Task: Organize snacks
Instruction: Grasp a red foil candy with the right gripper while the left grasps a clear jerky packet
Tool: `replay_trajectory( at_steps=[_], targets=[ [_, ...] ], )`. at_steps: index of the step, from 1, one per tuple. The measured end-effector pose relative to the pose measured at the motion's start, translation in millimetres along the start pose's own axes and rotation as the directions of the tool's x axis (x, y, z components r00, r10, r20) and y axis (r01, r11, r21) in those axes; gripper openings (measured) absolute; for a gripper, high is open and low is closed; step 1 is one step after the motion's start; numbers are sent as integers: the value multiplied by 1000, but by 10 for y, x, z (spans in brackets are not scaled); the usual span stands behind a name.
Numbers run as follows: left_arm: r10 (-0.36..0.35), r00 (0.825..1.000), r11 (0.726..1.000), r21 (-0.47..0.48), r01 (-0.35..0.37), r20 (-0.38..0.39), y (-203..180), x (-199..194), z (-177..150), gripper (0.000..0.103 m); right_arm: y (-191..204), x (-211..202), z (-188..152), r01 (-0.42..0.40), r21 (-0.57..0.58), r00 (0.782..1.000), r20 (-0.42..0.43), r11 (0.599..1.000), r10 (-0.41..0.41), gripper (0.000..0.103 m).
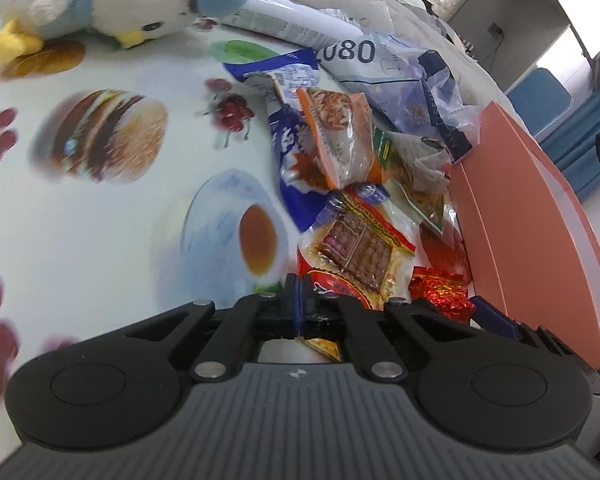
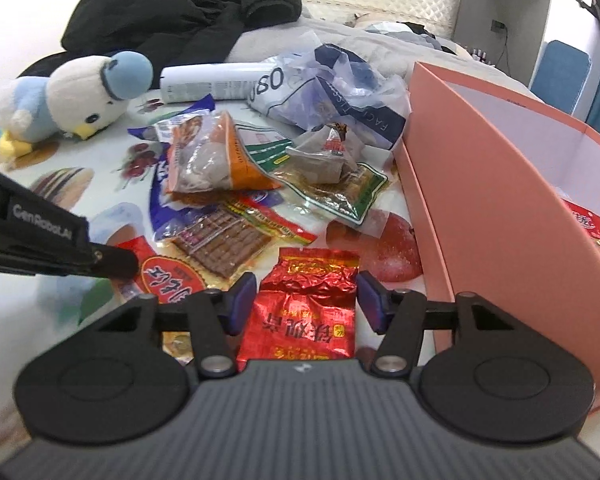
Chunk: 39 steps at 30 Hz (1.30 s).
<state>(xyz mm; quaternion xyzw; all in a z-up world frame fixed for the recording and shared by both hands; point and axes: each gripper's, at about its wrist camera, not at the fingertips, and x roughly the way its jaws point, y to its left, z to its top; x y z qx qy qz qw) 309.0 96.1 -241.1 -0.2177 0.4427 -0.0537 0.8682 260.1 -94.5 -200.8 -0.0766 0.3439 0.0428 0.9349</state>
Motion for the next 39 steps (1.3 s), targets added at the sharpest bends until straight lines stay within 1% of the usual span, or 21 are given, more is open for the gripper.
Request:
replay_trajectory(
  at_steps=[10,14,17,20,25,29,32,34,35,36,37,38,39],
  targets=[
    [54,997,998,-45,-52,49,148,-604,-465,0,32,-471,-289,-60,-72,998,-5,996,60,58],
    [76,995,995,-67,-71,71,177,-849,-664,0,21,-625,-415,-81,-79,997,-7,994,81,58],
    [102,992,993,-69,-97,78,175,-1015,-823,0,3,-723,-497,-115,-78,993,-10,990,115,58],
    [119,990,991,-65,-114,78,181,-1158,-962,0,-24,-836,-579,-151,-78,988,-4,985,151,58],
    [127,990,988,-92,-121,62,235,-1341,-1157,0,-58,-924,-692,-176,-94,984,-11,980,176,58],
    [126,991,987,-109,-121,42,288,-1397,-1222,1,-73,-919,-738,-188,-93,982,-26,978,187,58],
    [156,987,984,-95,-152,40,294,-1428,-1240,1,-102,-893,-760,-200,-85,980,-37,976,198,59],
    [144,989,987,-80,-141,36,305,-1444,-1247,9,-138,-899,-786,-211,-72,977,-33,975,209,59],
    [136,990,988,-77,-133,35,313,-1449,-1248,22,-154,-896,-797,-213,-59,977,-38,975,211,59],
    [128,991,989,-75,-125,36,317,-1458,-1249,40,-171,-893,-811,-220,-48,975,-41,974,218,64],
    [122,992,991,-68,-119,44,315,-1474,-1244,48,-186,-896,-824,-227,-39,974,-38,973,225,68],
    [120,991,992,-56,-117,57,302,-1489,-1235,54,-197,-903,-836,-229,-32,973,-34,973,228,75],
    [114,991,993,-36,-112,67,283,-1504,-1221,54,-203,-911,-844,-229,-27,973,-28,973,229,77]
  ],
)
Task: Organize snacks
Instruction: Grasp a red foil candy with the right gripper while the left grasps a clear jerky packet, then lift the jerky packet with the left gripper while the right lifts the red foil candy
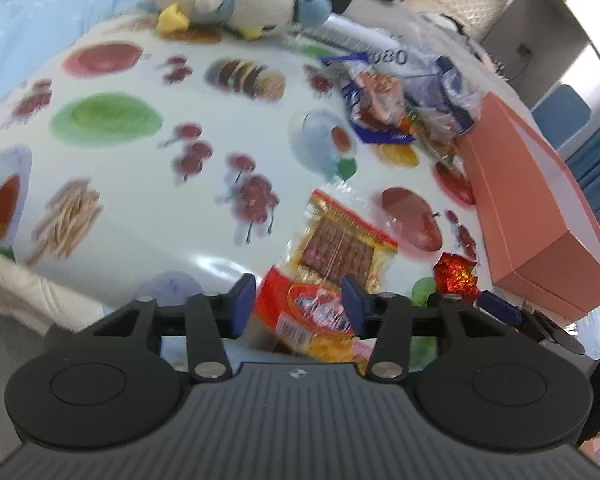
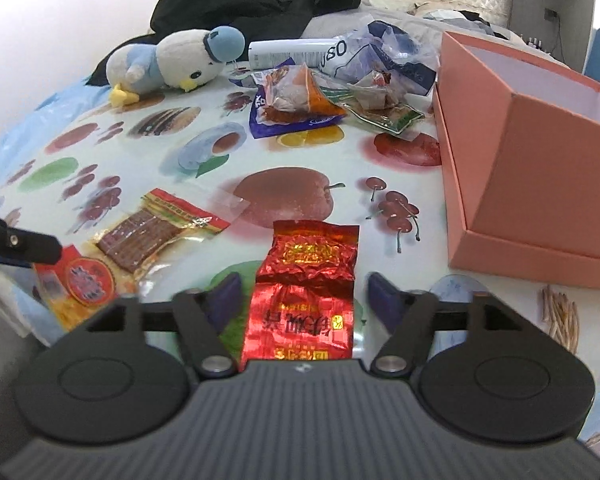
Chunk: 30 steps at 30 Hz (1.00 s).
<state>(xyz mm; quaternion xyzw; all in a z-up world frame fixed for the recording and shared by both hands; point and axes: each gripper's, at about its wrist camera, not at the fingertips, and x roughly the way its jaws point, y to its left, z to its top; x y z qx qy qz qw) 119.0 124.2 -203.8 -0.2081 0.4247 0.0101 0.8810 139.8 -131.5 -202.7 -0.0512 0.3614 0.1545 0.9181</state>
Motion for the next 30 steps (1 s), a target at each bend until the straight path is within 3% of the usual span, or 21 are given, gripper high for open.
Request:
replay_trajectory(
  at_steps=[7,10,11,15,25,30],
  targets=[
    [-54,998,984,169,56,-14,-242,105,173,54,-12,-4,28,14,0,998,54,1000,-14,76],
    [-40,998,971,233,50,-44,-337,247,211,57,2,42,42,15,-18,999,50,1000,-14,64],
    [-38,998,965,259,50,-52,-369,293,216,63,-3,66,45,12,-14,999,36,1000,-12,57],
    [-4,998,940,341,28,-70,-464,450,220,90,-12,54,58,19,-24,999,27,1000,-18,57],
    [79,993,880,474,-28,-89,-592,801,122,91,-104,-2,7,45,-26,999,12,999,-45,57],
    [89,992,879,475,-34,-93,-609,834,118,86,-145,0,0,46,-19,999,7,999,-46,57]
  ],
)
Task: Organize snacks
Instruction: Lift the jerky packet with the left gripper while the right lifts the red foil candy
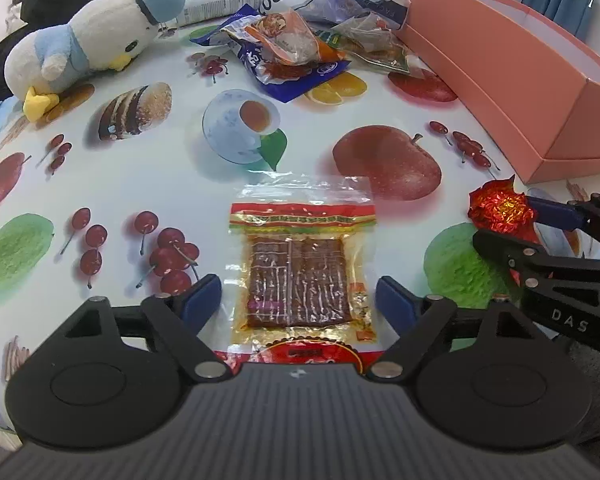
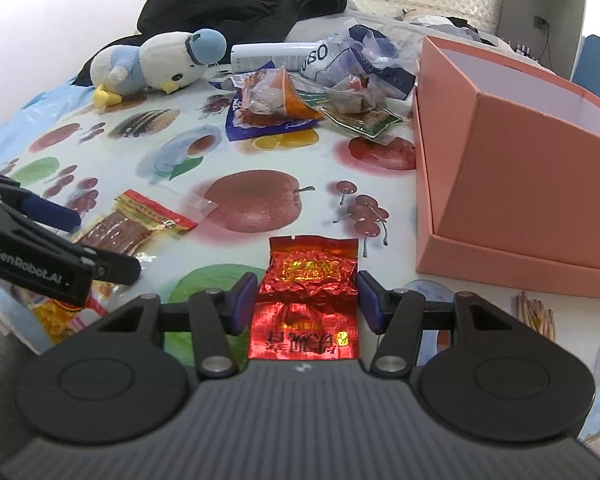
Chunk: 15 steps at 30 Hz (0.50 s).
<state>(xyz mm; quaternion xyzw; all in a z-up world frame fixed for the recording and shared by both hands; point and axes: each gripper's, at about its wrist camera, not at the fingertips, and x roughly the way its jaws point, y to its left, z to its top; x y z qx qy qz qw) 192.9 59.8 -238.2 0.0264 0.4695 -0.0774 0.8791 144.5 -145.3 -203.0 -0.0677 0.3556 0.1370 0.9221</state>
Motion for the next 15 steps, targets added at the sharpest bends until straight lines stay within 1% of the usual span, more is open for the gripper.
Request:
replay_trajectory(
  at_steps=[4,6,8,9,11,15],
  targets=[
    [0,1000,1000,11,0,0,-71,-8,-8,78,4,9,-1,-1,-4,1000,1,1000,1,57],
    [-12,1000,1000,8,12,0,-96,-15,-4,73,6,15,1,-3,-4,1000,0,1000,3,57],
    [-9,1000,1000,0,9,0,-117,-18,4,71,14,13,2,-4,-8,1000,0,1000,4,57],
    [-9,1000,1000,-3,9,1,-125,-22,6,67,10,5,2,-7,-7,1000,-1,1000,7,57],
    [-17,1000,1000,-12,17,6,-139,-42,12,63,8,-9,-1,-10,-6,1000,-2,1000,10,57],
    [-11,1000,999,-41,11,9,-143,-66,26,60,-8,-42,11,-12,-1,1000,3,1000,12,57]
  ],
)
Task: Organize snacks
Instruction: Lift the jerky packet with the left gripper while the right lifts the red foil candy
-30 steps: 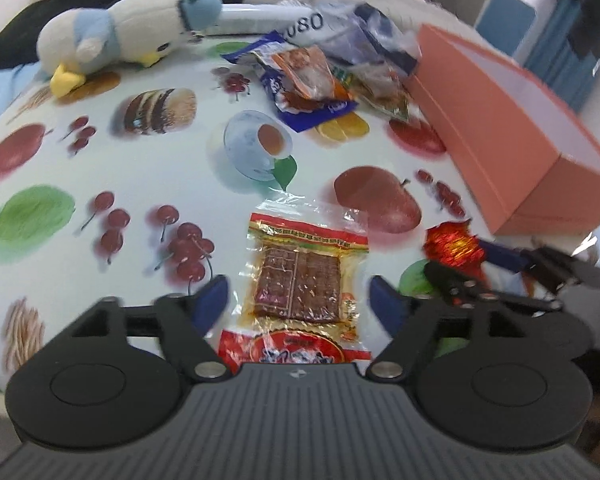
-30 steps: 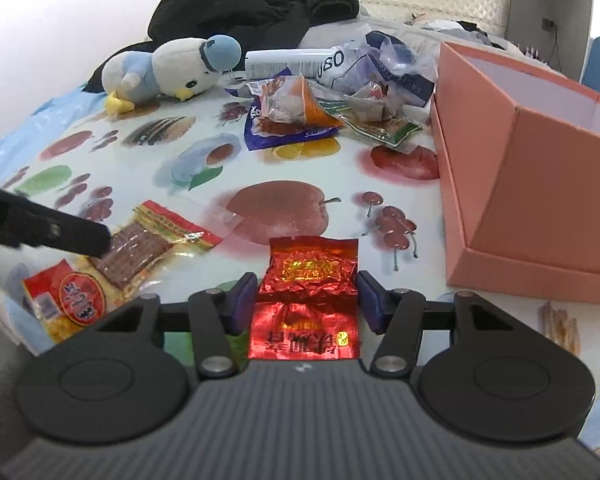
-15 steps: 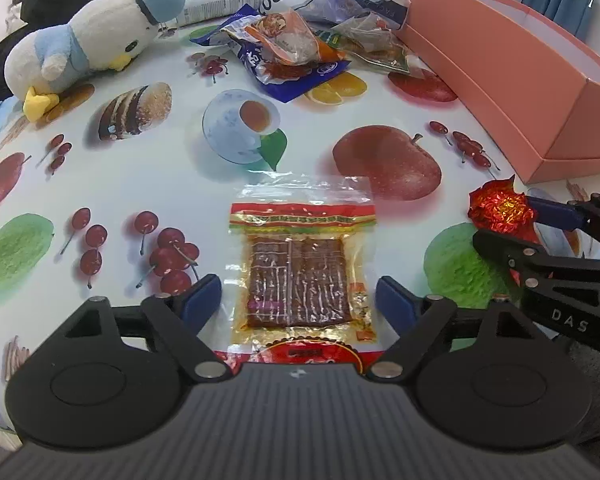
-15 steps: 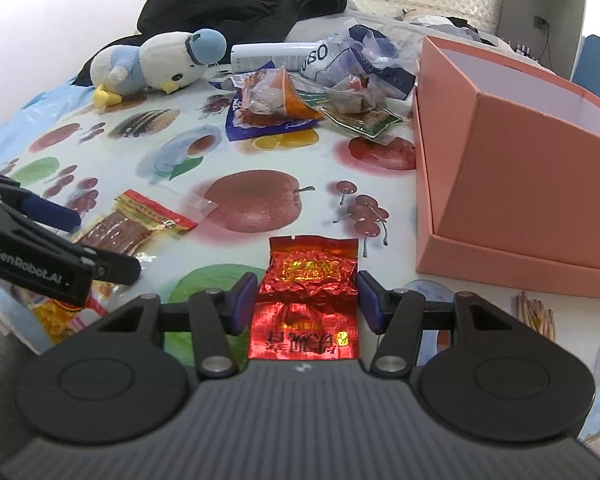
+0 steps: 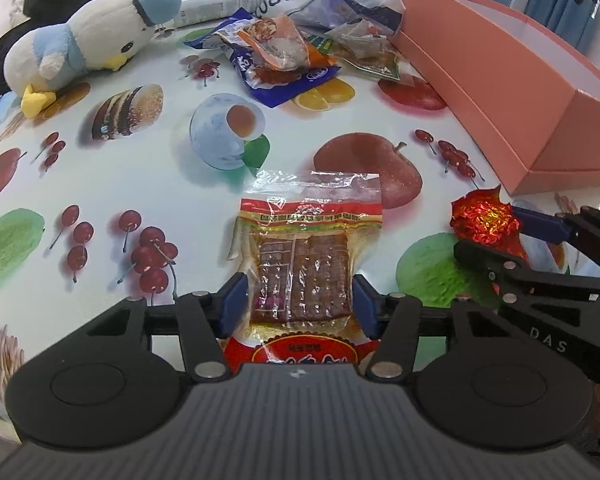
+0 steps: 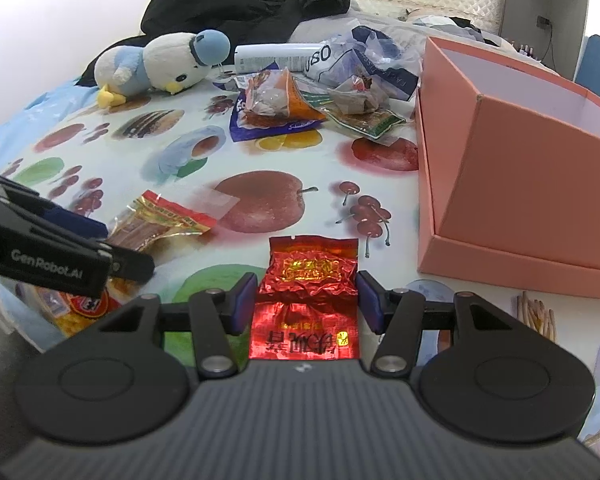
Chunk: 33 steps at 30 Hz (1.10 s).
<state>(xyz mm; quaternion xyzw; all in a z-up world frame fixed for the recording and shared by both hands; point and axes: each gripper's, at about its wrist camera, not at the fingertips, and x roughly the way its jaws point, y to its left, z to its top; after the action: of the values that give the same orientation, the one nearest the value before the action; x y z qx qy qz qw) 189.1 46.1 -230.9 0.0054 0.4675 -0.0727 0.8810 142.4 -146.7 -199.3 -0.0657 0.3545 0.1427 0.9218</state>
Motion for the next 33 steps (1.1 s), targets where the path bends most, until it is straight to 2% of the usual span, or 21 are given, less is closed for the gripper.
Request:
replay_trajectory(
  at_steps=[1,2,9,11,16,17,20,23,33],
  targets=[
    [2,1000,1000,-9,-2,5,2,-15,5,60,-4,-7,5,0,2,1000,2,1000,0,57],
    [3,1000,1000,-14,-3,16,2,-42,15,49,-9,-18,10,0,5,1000,4,1000,-1,57],
    [-3,1000,995,-96,5,25,60,-103,64,45,-68,-100,43,5,32,1000,20,999,-6,56],
    [-7,999,995,-103,10,34,56,-131,66,30,-78,-123,51,6,37,1000,25,999,-7,56],
    [-6,999,990,-137,12,44,81,-178,88,28,-97,-189,57,8,43,999,37,999,-10,56],
    [-4,999,990,-140,11,50,84,-192,85,21,-100,-193,59,9,43,999,37,999,-11,56],
    [17,998,990,-143,-7,67,85,-249,79,19,-107,-200,58,10,46,999,38,999,-12,56],
    [23,996,988,-156,-10,83,111,-307,76,12,-111,-211,53,10,47,999,40,999,-12,56],
    [11,990,976,-219,19,137,126,-620,83,11,-115,-361,177,19,52,998,57,998,-22,56]
  ],
)
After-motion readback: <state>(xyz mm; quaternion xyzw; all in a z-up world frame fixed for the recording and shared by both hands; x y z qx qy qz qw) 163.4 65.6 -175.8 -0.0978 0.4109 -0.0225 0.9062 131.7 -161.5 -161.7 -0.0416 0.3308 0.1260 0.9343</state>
